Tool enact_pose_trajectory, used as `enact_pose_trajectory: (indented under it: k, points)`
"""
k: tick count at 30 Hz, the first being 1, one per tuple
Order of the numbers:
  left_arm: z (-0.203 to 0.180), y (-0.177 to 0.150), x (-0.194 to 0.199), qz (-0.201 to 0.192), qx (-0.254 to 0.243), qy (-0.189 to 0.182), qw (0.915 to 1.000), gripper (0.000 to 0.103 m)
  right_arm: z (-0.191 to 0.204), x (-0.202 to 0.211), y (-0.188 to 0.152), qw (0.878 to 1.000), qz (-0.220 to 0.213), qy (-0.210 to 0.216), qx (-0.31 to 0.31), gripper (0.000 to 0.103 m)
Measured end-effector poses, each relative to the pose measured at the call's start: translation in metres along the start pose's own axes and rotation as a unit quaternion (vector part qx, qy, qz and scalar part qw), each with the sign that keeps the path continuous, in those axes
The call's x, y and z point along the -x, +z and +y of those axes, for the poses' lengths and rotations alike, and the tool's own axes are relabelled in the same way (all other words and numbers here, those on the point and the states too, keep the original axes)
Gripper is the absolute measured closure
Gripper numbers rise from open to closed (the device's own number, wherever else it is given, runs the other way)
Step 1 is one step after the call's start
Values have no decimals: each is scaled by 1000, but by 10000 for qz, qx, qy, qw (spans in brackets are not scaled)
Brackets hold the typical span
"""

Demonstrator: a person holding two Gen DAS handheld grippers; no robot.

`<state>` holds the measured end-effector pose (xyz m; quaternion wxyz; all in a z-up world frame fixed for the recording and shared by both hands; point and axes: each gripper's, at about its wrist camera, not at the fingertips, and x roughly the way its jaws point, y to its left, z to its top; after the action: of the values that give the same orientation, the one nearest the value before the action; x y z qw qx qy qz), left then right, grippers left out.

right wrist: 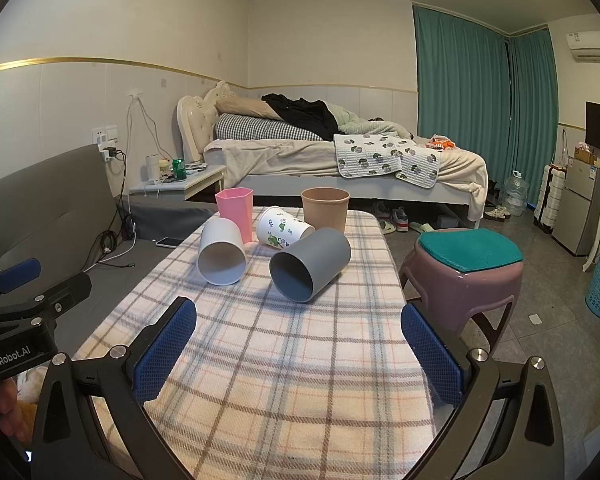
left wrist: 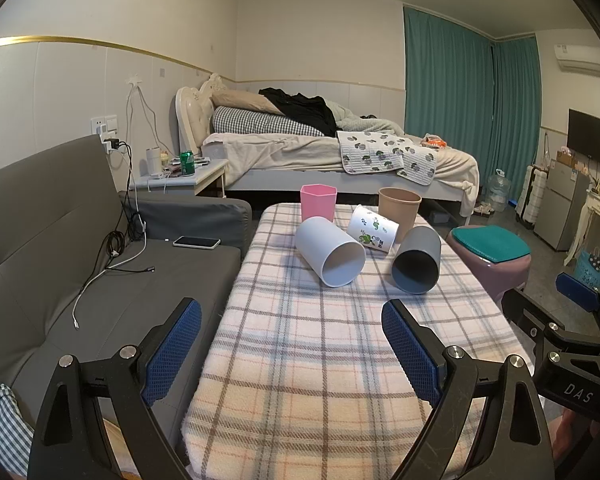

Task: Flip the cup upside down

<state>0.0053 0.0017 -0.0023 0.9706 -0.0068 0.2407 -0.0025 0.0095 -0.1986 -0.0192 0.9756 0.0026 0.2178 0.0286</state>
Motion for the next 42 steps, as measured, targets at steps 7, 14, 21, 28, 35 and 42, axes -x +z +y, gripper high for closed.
enact_pose_trajectory:
  k: [7, 14, 21, 28, 35, 42]
  points:
    - [0, 0, 0, 0, -5, 0, 10000, 8, 0, 0, 0, 10000, 2, -1, 4, 0]
    - [0, 0, -1, -2, -3, -1, 10000, 8, -1, 0, 0, 10000, 7, 1, 2, 0]
    - [0, 0, 0, -1, -1, -5, 10000, 8, 0, 0, 0, 10000, 5, -2, -3, 0]
    - [0, 0, 0, 2, 4, -2, 10000, 8, 0, 0, 1, 10000, 7, 1, 1, 0]
    - [-2, 4, 3, 125, 48, -26, 9999, 8, 1, 0, 0, 10000, 29, -2, -11, 0]
    - [-13, 27, -16, 374, 62, -143, 9992, 8, -10, -8, 9, 9997, 111, 79, -219, 0]
